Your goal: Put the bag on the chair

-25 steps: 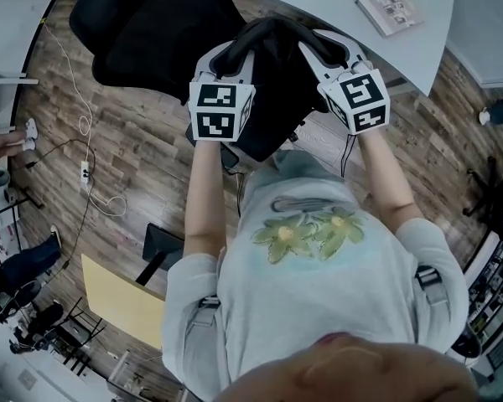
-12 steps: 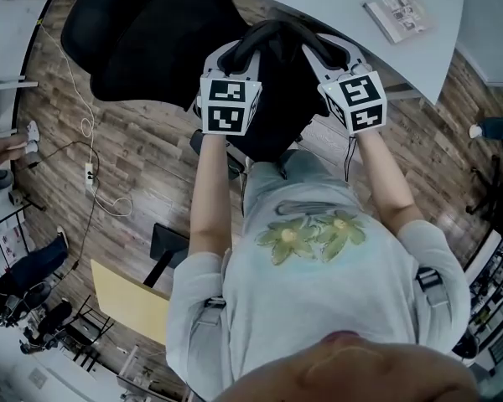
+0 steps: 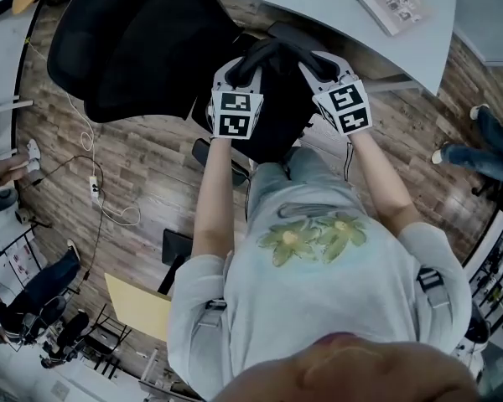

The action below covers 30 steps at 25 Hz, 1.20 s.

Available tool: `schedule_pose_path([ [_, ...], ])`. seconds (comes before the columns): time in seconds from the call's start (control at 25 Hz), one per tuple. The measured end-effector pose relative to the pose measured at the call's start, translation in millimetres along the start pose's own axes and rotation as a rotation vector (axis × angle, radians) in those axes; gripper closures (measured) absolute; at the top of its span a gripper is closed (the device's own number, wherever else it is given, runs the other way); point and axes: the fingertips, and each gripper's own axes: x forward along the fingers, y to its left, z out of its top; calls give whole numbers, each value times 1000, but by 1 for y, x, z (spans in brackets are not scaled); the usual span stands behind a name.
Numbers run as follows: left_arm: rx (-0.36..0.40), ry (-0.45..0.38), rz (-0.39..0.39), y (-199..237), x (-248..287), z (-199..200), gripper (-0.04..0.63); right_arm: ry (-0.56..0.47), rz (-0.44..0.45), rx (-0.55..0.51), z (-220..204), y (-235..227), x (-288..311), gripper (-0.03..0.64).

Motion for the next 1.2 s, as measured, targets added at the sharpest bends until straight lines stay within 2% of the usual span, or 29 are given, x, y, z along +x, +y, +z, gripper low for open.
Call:
schedule_pose_path([
  [0.16, 1, -19, 15, 5, 5, 1, 469, 9, 2, -19, 0, -4, 9, 500],
  [0.36, -44, -65, 23, 13, 11, -13, 468, -8, 25, -52, -8, 0, 22, 500],
  [0.64, -44, -115, 26, 16, 20, -25, 468, -7, 47, -83, -24, 1, 35, 495],
  [0.92, -101, -162, 15, 30, 40, -44, 462, 13, 85, -116, -39, 2, 60, 495],
  [1.08, -99, -143, 24, 46, 53, -41, 459, 11, 75, -192, -33, -4, 78, 492],
  [1.2, -82, -121, 41, 55, 64, -36, 454, 22, 66, -210, -29, -13, 90, 488],
])
